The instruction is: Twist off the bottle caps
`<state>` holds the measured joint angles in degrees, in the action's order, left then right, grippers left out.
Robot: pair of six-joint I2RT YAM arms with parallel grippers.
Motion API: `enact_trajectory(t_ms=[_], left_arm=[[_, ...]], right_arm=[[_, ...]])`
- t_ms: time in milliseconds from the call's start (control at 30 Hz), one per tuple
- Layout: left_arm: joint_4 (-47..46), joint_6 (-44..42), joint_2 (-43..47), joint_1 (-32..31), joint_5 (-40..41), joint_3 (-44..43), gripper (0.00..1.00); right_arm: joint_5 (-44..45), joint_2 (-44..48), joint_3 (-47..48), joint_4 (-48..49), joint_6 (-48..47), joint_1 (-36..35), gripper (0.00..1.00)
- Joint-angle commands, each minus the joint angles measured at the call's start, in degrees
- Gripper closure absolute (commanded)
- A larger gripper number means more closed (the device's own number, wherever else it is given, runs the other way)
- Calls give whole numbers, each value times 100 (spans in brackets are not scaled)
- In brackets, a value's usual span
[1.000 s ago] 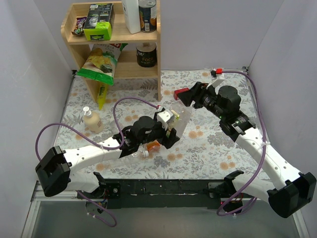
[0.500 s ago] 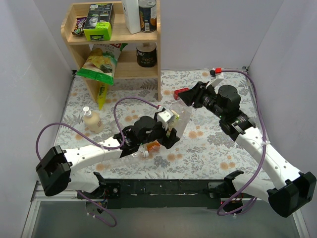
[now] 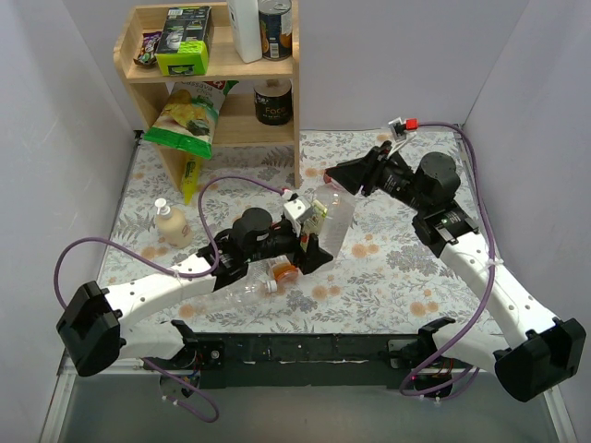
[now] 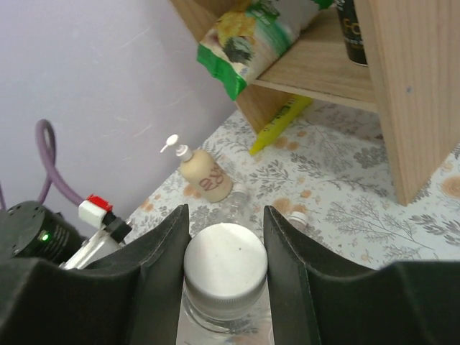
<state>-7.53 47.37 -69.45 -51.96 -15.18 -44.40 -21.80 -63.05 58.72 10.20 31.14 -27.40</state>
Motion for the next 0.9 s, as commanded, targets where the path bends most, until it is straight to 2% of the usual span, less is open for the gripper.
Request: enact_trajectory(t_ms=[0,100,233,467,600,733,800,867], left_arm=[[-785,17,388,151,-1389,-16,82],[-952,131,406,274,-1821,2,82],[-1285,386,353,441,-2952,46,82],[-1830,799,151,617,-4368,11,82],[-1972,993,28,670,-4879,-86,82],[-1981,1151,-200,679,-5346,-217,82],[-1945,1177,-288,688,-5338,-236,82],[-1849,1082,-288,679,-5224,-235,82]], right_arm=[[-1403,126,-123,693,76,331,99],[-1896,187,-255,1080,357,603,99],[-2328,196,-308,1362,464,744,99],[-2978,196,-475,1915,543,982,99],[-3356,266,-572,2311,569,1017,99],[-3646,433,-800,3135,587,1026,99],[-3691,547,-862,3156,543,1026,99],[-3595,635,-792,2761,289,1026,99]])
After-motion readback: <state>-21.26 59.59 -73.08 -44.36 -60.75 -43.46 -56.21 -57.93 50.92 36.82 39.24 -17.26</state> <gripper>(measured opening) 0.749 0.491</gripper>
